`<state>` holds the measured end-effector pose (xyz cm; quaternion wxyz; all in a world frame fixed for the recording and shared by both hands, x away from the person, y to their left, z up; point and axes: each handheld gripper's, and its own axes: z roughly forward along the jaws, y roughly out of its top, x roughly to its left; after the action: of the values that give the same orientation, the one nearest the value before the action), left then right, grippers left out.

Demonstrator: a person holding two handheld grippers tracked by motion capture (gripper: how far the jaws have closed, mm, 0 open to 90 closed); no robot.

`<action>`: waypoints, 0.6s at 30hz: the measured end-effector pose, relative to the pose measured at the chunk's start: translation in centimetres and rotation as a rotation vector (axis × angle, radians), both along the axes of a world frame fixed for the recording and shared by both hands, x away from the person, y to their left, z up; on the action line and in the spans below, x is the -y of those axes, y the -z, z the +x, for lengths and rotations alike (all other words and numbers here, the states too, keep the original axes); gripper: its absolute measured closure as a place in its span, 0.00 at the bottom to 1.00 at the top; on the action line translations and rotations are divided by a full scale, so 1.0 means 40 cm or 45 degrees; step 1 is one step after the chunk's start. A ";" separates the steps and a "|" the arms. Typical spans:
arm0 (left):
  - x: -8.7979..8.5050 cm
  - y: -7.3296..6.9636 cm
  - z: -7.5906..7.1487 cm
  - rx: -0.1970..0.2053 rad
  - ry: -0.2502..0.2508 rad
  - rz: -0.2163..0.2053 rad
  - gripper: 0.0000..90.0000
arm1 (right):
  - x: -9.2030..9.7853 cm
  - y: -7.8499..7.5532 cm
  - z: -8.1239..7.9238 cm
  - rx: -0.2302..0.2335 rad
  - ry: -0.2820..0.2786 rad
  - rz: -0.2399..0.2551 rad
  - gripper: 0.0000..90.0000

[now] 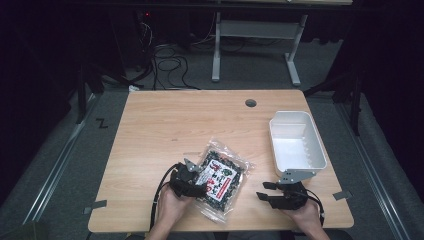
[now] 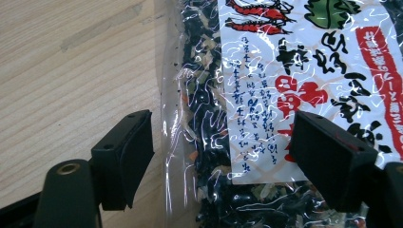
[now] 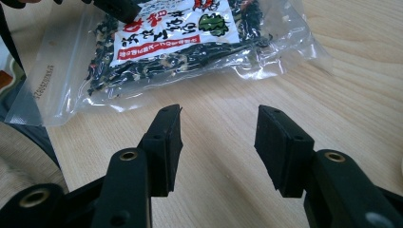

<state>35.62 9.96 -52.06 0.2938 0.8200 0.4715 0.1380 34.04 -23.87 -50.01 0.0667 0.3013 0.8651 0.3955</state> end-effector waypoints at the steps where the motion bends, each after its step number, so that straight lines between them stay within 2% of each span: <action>1: -0.002 0.001 0.001 -0.007 0.008 -0.013 0.27 | -0.003 -0.001 -0.001 0.012 -0.001 -0.007 0.56; 4: -0.008 0.003 0.005 -0.025 0.038 -0.040 0.29 | -0.016 -0.007 -0.004 0.055 0.002 -0.020 0.52; 6: -0.013 0.005 0.010 -0.068 0.041 -0.076 0.29 | -0.020 -0.009 -0.003 0.070 0.005 -0.021 0.51; 7: -0.014 0.006 0.012 -0.082 0.044 -0.088 0.28 | -0.026 -0.016 0.003 0.111 0.020 -0.007 0.49; 9: -0.013 0.006 0.011 -0.078 0.049 -0.086 0.28 | -0.030 -0.021 0.008 0.117 0.028 -0.007 0.48; 12: -0.010 0.005 0.008 -0.066 0.071 -0.074 0.28 | -0.063 -0.044 0.040 0.048 0.034 -0.044 0.44; 14: -0.009 0.005 0.007 -0.061 0.079 -0.069 0.28 | -0.071 -0.047 0.047 0.034 0.035 -0.053 0.42; 15: -0.009 0.005 0.007 -0.058 0.082 -0.068 0.28 | -0.087 -0.051 0.061 0.017 0.032 -0.084 0.41; 17: -0.009 0.005 0.007 -0.053 0.091 -0.066 0.28 | -0.104 -0.056 0.074 0.006 0.036 -0.101 0.41; 18: -0.007 0.004 0.006 -0.036 0.108 -0.047 0.28 | -0.119 -0.061 0.091 0.003 0.033 -0.112 0.40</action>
<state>35.84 10.24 -52.20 0.3078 0.8355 0.4429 0.1049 37.69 -19.09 -47.55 0.0861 0.3088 0.8775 0.3567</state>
